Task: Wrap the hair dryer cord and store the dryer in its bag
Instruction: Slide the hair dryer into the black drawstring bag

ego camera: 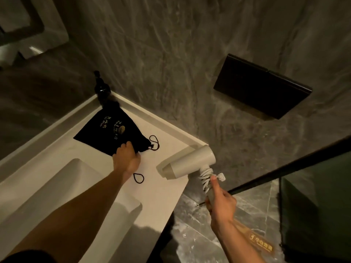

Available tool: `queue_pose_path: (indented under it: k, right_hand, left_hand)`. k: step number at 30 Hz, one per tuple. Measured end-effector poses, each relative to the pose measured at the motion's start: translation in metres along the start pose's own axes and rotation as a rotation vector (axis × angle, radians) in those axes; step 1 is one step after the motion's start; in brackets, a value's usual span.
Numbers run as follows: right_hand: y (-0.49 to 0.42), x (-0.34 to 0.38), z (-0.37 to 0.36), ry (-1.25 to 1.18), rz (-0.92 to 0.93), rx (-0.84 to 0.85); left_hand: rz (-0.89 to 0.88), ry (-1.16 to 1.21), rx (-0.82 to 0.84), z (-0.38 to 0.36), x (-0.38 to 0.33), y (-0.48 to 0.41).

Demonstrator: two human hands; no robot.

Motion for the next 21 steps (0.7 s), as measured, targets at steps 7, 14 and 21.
queue_pose_path:
  k: [7, 14, 21]
  right_hand:
    - [0.005, 0.006, 0.006, -0.003, 0.023, -0.075]
    - [-0.001, -0.006, 0.031, 0.021, 0.022, -0.099]
    - [0.001, -0.024, 0.057, 0.052, 0.027, -0.074]
  left_hand:
    - [-0.274, 0.373, 0.028, 0.007, -0.023, 0.064]
    - [-0.359, -0.101, 0.291, -0.030, -0.014, 0.130]
    - [-0.386, -0.077, 0.142, -0.039, -0.012, 0.138]
Point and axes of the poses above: each hand's wrist, its own y-axis away from the middle knuckle, its own z-axis out of the back of the hand, x = y × z, the point moved 2 cm from there along -y, towards the middle knuckle, and after that the axes turned 1 degree about -x, right-handed, at the moved point
